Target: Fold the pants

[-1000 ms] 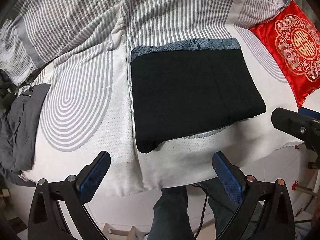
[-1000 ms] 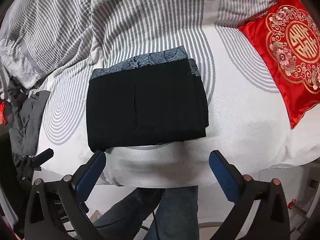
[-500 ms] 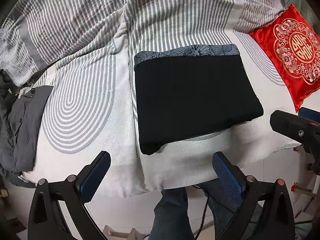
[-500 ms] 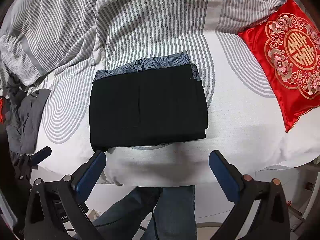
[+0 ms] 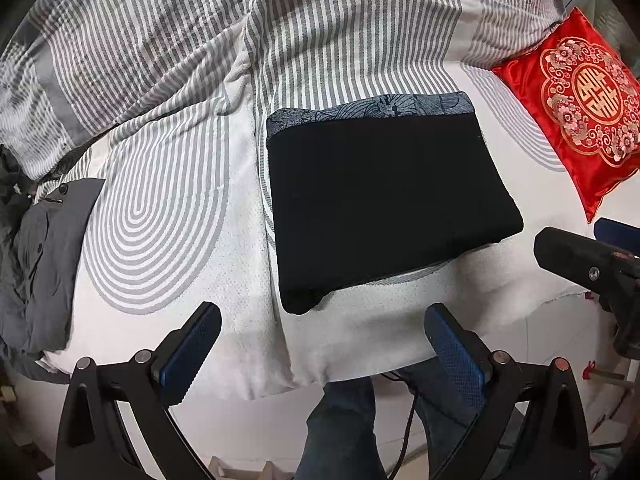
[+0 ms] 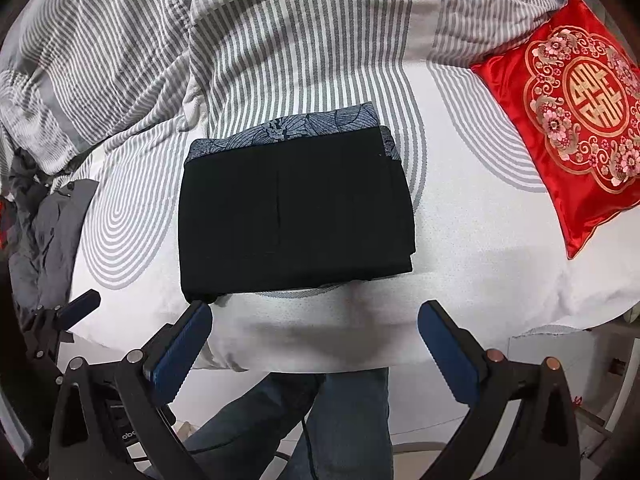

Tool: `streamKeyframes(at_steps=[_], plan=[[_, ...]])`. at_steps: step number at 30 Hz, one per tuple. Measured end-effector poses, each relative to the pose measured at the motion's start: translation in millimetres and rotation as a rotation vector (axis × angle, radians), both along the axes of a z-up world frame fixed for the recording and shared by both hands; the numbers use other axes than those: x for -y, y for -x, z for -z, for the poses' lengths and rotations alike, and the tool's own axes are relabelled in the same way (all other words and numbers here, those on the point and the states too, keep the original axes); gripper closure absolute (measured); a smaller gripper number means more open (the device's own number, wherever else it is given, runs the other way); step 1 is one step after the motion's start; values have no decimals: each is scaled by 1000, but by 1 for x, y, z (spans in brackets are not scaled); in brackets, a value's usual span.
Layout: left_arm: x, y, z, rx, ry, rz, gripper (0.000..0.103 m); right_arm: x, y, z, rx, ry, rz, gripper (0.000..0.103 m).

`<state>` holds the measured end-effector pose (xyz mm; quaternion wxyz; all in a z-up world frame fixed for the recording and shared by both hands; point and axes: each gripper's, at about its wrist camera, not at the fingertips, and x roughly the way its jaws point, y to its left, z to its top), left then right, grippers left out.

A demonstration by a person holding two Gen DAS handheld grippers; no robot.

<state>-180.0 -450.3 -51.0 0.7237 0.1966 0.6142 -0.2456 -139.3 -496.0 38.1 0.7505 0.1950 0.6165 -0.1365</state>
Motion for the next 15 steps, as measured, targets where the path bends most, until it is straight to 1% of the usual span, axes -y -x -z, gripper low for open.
streamKeyframes(at_steps=[10, 15], plan=[[-2, 0, 1, -14, 12, -1, 1, -1, -1, 0, -6, 1, -3, 0], [-1, 1, -1, -14, 31, 3, 1, 2, 1, 1, -15, 3, -8, 0]])
